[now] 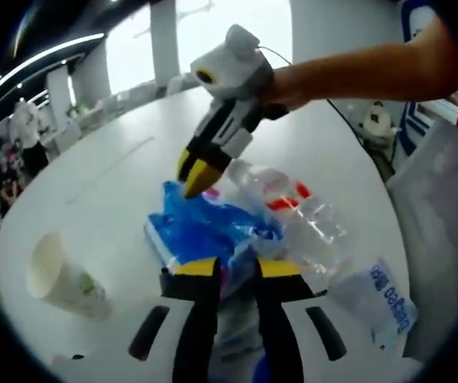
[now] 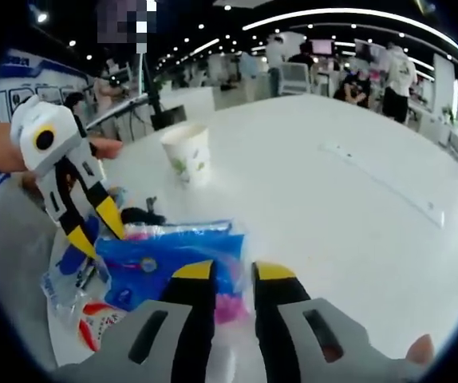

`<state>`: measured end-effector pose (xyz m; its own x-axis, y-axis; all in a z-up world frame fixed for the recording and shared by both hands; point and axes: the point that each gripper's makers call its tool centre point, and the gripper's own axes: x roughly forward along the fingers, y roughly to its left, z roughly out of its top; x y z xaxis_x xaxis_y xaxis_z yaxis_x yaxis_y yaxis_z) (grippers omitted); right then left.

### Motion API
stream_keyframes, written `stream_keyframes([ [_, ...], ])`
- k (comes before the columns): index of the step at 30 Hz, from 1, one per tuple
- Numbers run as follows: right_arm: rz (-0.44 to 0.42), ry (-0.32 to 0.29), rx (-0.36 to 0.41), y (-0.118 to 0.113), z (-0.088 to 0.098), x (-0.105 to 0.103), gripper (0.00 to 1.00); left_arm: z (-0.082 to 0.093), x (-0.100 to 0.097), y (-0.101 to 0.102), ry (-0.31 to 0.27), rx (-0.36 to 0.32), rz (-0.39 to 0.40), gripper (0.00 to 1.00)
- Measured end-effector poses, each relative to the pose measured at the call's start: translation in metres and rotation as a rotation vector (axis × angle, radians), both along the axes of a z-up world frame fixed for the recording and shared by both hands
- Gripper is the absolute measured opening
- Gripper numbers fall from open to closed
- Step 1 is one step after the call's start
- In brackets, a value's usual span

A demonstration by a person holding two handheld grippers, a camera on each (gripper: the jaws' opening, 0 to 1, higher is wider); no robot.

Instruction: Arrange the tabletop items into an orderly group along one side of the table until the central work area is clear of visible clutter.

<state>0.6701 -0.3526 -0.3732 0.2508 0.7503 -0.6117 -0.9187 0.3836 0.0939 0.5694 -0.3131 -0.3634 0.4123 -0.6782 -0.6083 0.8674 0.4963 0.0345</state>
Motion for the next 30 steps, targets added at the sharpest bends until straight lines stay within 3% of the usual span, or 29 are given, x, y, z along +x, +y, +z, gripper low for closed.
stream_keyframes([
  [8,-0.006,0.004,0.0,-0.002,0.0,0.0,0.03,-0.001,-0.003,-0.001,0.001,0.005,-0.014,0.02],
  [22,-0.023,-0.021,0.018,-0.004,0.009,0.004,0.01,0.01,0.0,-0.003,-0.037,0.021,-0.04,0.0],
  [30,-0.061,-0.035,0.059,-0.009,0.023,0.012,0.01,0.022,0.005,-0.001,-0.067,0.033,-0.044,0.0],
])
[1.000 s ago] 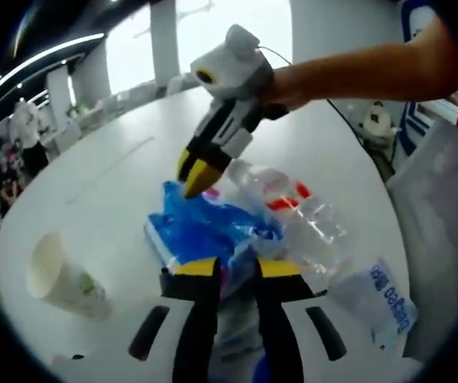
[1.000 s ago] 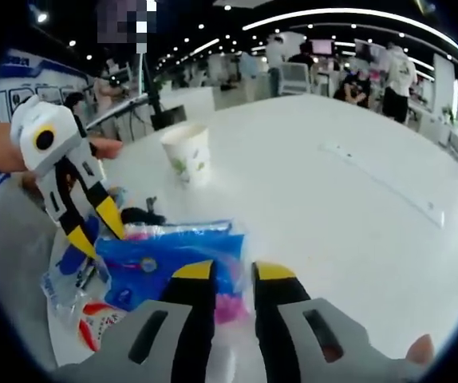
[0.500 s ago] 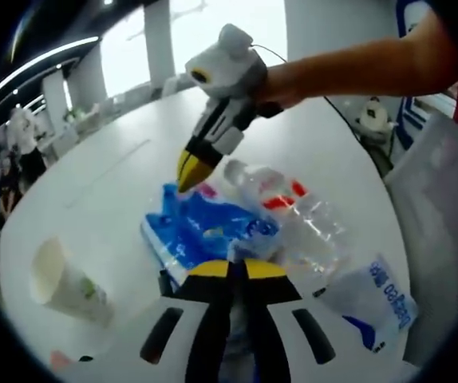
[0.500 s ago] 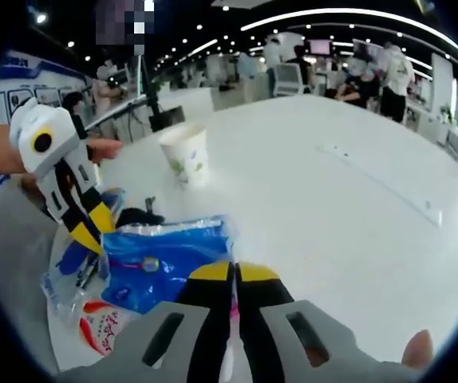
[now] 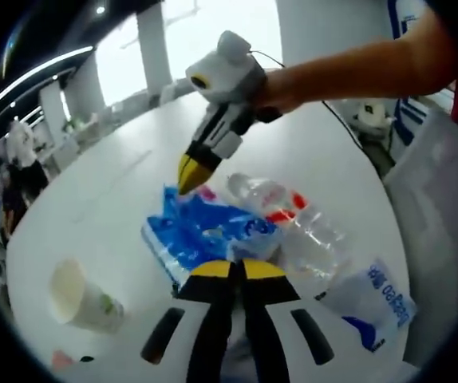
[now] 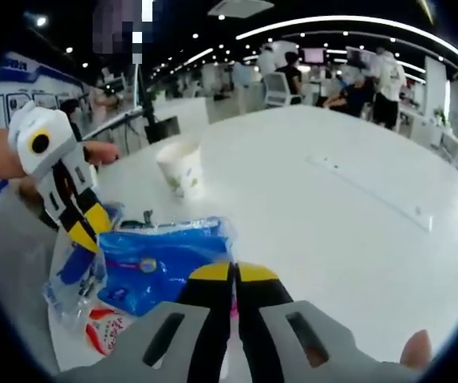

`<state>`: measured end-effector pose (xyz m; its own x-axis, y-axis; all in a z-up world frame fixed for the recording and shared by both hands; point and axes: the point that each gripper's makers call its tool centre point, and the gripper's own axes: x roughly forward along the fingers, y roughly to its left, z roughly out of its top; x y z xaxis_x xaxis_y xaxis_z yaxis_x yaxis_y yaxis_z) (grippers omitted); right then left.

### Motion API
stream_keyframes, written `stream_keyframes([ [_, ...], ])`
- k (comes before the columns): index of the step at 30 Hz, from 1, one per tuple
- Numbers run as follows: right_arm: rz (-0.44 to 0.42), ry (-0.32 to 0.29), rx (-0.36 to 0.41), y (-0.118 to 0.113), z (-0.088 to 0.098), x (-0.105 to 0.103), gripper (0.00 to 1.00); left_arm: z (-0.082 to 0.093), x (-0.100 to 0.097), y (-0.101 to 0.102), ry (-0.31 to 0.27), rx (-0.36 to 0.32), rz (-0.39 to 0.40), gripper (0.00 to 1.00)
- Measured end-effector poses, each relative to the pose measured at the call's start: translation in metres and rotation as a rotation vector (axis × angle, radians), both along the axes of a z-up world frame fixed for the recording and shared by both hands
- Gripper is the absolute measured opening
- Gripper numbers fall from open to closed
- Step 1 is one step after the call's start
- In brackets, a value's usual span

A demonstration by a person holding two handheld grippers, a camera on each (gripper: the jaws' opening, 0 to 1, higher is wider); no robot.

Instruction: Arrange the tabletop items into an orderly group along one side of the table until the central work area is clear of visible clutter.

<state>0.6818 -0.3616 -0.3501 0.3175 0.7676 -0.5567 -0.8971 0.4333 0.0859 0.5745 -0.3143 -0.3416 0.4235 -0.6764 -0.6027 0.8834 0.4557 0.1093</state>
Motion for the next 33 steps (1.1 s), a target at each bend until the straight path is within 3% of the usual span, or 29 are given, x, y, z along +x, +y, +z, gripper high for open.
stream_keyframes([
  [19,-0.092,-0.044,0.062,-0.027,0.03,0.015,0.01,0.026,0.032,0.002,-0.056,0.001,0.032,0.0],
  [29,-0.163,-0.059,0.078,-0.059,0.041,0.024,0.01,0.029,0.056,-0.015,-0.075,0.023,0.044,0.0],
  [33,-0.192,-0.064,0.084,-0.073,0.045,0.025,0.01,0.028,0.066,-0.021,-0.059,0.001,0.066,0.0],
])
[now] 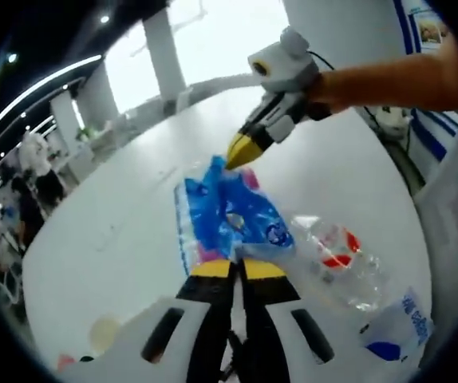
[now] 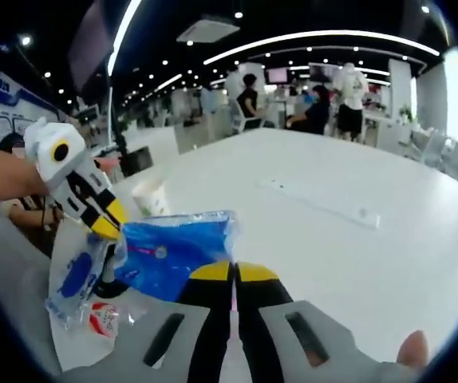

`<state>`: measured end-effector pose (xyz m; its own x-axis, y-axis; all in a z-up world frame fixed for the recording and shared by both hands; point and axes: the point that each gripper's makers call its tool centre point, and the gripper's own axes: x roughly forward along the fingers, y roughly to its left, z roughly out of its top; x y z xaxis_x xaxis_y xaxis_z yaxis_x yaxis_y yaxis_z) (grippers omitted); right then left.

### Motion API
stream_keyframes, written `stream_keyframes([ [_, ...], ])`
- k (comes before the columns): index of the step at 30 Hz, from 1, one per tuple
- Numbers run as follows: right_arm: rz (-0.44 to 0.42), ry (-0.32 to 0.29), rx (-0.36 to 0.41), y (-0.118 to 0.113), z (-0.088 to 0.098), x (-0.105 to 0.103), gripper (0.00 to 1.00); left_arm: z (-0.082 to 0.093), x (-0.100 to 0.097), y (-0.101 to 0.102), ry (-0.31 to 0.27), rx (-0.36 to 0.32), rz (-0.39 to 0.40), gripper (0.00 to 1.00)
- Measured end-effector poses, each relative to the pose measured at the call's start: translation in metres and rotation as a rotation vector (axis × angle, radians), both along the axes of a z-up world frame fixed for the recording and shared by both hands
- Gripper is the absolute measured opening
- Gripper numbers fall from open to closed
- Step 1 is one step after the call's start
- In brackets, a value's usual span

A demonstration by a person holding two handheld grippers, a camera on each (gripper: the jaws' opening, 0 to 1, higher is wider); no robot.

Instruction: Arrange the tabletop items into an orderly group along one side of the table until the central work area is clear of visible clutter.

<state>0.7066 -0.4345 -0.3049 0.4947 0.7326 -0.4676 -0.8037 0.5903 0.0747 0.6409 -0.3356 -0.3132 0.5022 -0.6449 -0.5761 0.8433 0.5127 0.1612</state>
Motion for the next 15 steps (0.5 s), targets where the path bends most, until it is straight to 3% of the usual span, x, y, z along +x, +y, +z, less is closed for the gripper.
stream_keyframes([
  [7,-0.051,-0.009,0.003,-0.025,0.004,0.005,0.01,0.001,0.016,-0.019,0.014,-0.034,0.019,0.0],
  [15,-0.106,-0.008,0.003,-0.049,0.004,0.007,0.01,0.001,0.031,-0.039,0.003,-0.023,-0.004,0.0],
])
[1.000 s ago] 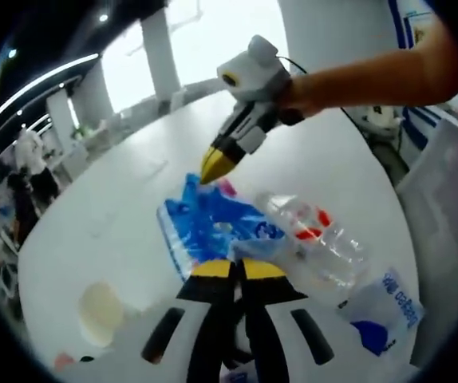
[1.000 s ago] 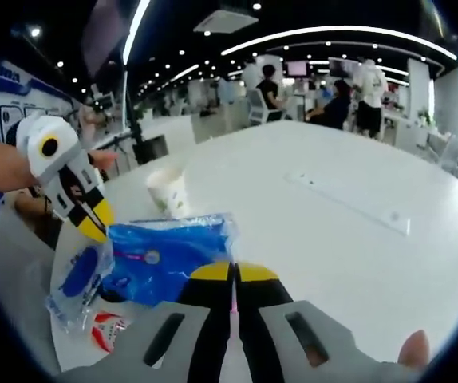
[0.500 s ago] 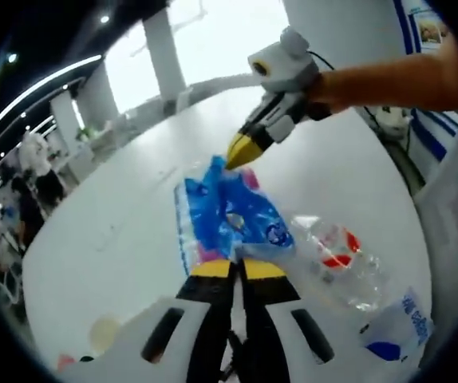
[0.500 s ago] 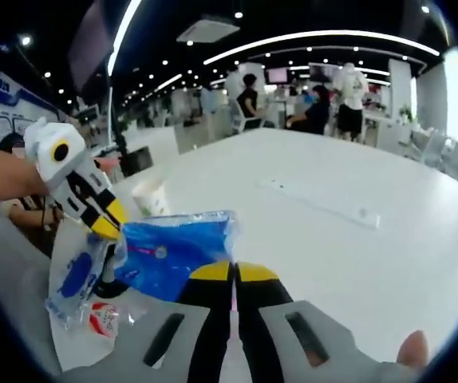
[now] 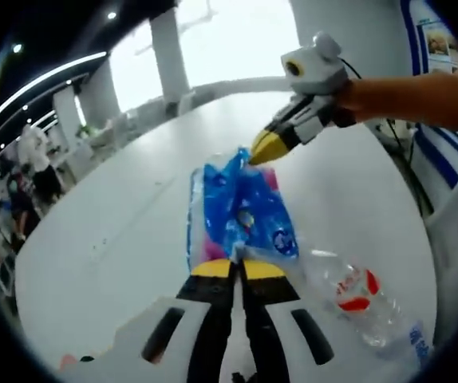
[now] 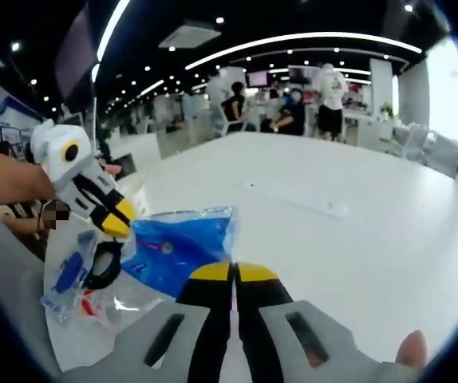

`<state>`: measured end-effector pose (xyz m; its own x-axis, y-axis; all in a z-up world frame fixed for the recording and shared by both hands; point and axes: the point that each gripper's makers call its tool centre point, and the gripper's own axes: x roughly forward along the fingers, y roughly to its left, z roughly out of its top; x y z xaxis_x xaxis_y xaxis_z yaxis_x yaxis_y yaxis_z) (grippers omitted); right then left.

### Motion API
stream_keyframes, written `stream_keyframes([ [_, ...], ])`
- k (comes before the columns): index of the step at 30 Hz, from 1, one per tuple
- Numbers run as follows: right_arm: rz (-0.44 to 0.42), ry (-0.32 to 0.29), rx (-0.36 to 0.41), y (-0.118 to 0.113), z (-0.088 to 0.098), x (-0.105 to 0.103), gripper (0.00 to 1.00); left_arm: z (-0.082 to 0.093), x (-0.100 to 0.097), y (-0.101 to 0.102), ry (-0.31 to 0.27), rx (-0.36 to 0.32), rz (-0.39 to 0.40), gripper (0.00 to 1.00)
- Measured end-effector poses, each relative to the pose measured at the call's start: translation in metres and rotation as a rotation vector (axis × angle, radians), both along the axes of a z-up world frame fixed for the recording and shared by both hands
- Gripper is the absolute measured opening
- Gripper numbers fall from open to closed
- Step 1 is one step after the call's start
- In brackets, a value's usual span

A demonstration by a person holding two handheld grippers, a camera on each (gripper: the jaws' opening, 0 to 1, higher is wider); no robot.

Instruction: Arrange the tabletop items into an orderly group along one side of the table until the central work area is clear of visible clutter.

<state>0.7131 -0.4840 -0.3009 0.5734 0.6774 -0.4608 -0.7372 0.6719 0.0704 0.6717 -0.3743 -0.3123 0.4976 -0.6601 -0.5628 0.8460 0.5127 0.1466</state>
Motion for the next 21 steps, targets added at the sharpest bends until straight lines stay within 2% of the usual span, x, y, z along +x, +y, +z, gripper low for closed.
stream_keyframes([
  [8,-0.063,0.009,0.011,-0.024,-0.005,0.006,0.01,0.0,0.015,-0.02,-0.01,0.02,-0.031,0.0],
  [21,-0.131,0.028,0.01,-0.058,-0.019,0.009,0.01,-0.019,0.029,-0.051,0.013,0.03,-0.06,0.0],
])
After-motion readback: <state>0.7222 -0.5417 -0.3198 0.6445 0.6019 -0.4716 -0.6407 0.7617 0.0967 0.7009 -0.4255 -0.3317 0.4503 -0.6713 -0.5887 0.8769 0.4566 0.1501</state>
